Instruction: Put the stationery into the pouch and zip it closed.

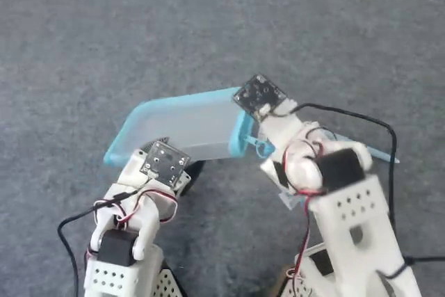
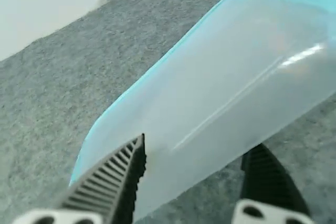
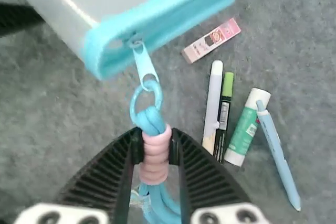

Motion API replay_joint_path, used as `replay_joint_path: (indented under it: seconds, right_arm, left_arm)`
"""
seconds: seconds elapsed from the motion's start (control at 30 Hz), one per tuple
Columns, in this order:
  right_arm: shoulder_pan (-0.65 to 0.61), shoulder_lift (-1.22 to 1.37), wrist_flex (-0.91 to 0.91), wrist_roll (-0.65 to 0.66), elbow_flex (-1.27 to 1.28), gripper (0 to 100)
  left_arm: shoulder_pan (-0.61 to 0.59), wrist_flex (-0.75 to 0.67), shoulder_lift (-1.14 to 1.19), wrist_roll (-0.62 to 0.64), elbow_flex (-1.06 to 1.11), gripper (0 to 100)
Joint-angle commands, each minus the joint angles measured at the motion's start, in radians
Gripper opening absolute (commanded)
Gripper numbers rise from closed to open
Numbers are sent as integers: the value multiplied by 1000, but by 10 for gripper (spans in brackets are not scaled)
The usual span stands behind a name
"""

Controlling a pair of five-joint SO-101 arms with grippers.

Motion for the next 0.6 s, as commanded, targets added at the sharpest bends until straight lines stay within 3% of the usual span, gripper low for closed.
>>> replay_joint_path:
  seconds: [0.0, 0.17, 0.27, 0.57]
  right_arm:
    - [31, -81, 54, 29, -55, 7]
    - [24, -81, 39, 2, -44, 7]
    - [-42, -81, 13, -51, -11, 7]
    - [-231, -79, -61, -120, 17, 7]
  left_arm:
    - [-92, -57, -3, -11, -5, 271]
    - [-97, 78, -8, 40, -142, 272]
    - [-95, 153, -5, 75, -260, 272]
    - [-66, 157, -8, 94, -266, 272]
